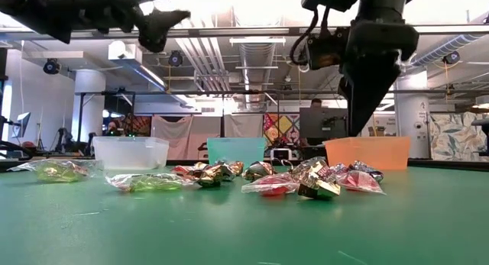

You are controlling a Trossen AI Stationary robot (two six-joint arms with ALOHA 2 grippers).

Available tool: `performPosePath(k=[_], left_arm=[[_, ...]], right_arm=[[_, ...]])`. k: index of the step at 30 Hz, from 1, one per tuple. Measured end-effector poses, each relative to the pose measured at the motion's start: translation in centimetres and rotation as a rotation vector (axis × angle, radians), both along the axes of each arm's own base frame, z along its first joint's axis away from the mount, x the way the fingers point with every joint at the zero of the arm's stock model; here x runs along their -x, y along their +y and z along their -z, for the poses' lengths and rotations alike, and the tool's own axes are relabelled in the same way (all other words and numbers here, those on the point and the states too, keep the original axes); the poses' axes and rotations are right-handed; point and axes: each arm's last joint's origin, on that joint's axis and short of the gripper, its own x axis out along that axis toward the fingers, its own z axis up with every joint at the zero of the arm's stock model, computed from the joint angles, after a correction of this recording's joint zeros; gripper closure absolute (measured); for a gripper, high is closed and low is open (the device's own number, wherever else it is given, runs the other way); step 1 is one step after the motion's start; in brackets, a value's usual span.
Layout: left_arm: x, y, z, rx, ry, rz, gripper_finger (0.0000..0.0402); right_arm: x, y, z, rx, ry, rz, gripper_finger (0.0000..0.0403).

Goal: Sort candy by brand, put in halloween buckets
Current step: Put the silver wrap candy into the blue bin

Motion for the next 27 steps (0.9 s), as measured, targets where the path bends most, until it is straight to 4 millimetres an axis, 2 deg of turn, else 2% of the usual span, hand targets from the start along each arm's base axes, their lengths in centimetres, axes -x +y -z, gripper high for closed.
performPosePath(k=[6, 11, 19, 27], left_arm=[[-0.3, 0.1, 0.7, -0.002, 0.050, -0.047, 0.0192], [-0.5, 0.5, 1.5, -0.023, 0.118, -0.176, 0.0192], [-0.3, 0.7, 2.5, -0.064, 0.218, -0.249, 0.0192], [-0.3, 0.7, 2.5, -0.078, 0.221, -0.250, 0.0192]], right_arm=[[-0.4, 0.0, 1.0, 0.006, -0.099, -0.003, 0.0209], [-1.0, 0.1, 1.2, 0.014, -0.196, -0.018, 0.0209], [-1.0, 0.1, 1.1, -0.019, -0.199, 0.066, 0.0209], [-1.0, 0.1, 1.1, -0.046, -0.198, 0.133, 0.0209]])
